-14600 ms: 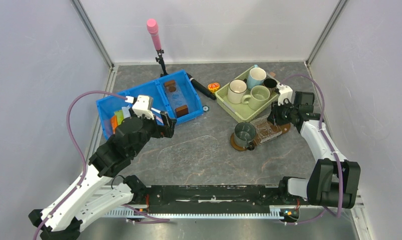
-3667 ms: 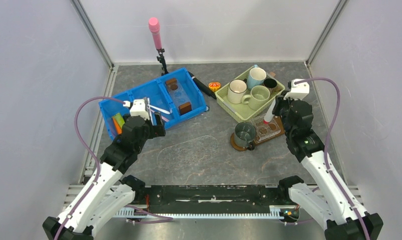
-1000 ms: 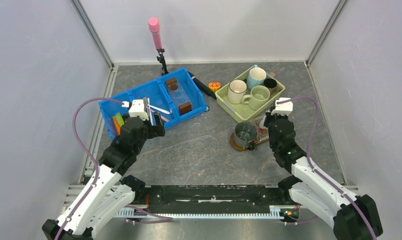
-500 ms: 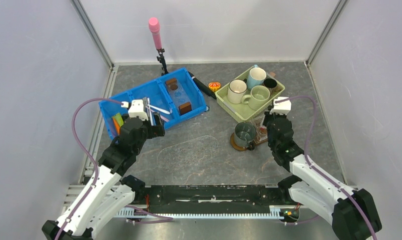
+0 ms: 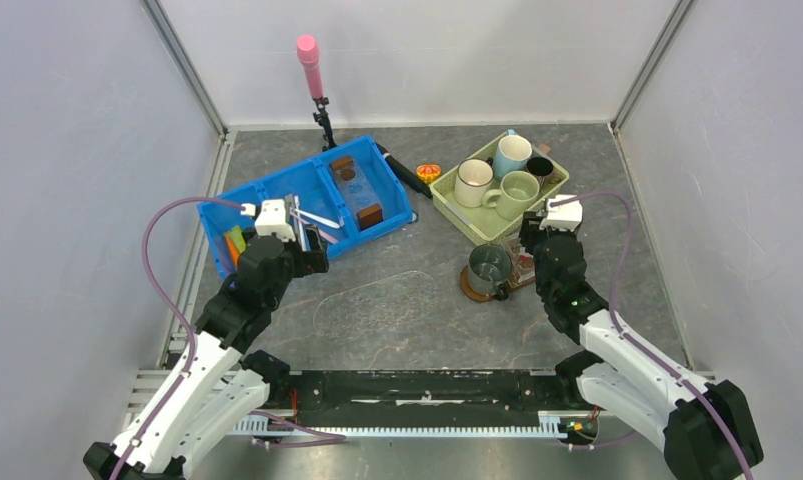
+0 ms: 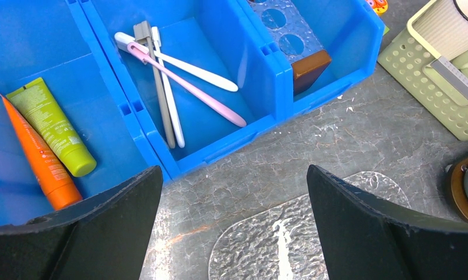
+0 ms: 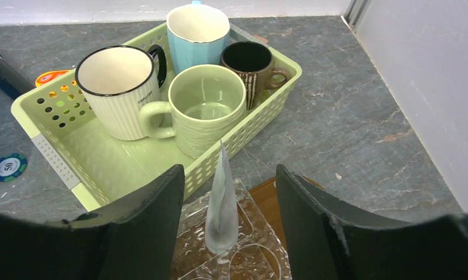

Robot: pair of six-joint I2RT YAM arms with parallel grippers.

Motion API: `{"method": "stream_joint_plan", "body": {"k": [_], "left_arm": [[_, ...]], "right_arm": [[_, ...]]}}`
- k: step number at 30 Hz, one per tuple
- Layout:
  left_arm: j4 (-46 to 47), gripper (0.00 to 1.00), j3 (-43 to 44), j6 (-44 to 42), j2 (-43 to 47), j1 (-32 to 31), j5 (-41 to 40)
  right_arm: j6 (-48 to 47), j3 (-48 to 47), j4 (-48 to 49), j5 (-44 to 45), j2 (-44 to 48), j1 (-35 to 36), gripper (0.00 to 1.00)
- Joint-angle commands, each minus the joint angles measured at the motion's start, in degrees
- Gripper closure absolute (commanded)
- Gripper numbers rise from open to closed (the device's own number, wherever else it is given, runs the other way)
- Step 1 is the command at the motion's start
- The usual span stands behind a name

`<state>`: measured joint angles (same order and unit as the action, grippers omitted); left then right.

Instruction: Prepare toiletry sets of a toothbrush and toothpaste on the tray

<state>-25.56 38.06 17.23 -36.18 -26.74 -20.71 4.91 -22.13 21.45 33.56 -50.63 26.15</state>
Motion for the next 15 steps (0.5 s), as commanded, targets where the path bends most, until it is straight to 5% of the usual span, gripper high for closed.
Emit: {"method": "stream_joint_plan", "body": {"k": [1,6,15], "left_arm": [[2.0,0.00,-0.3,-1.5,0.7,0.2,-0.7],[2.0,0.00,-0.1,-0.6,0.6,0.2,-0.8],[-1.9,0.01,5.1,2.5,-4.8,0.3,-5.4]], "right_arm": [[0.5,-1.7,-0.5,1.6,2.2,0.3,0.30],[-0.5,-5.8,-5.1,1.6,4.6,0.3,0.03],[-4.3,-21.2,-21.3,1.3,5.1,0.3,0.02]]}}
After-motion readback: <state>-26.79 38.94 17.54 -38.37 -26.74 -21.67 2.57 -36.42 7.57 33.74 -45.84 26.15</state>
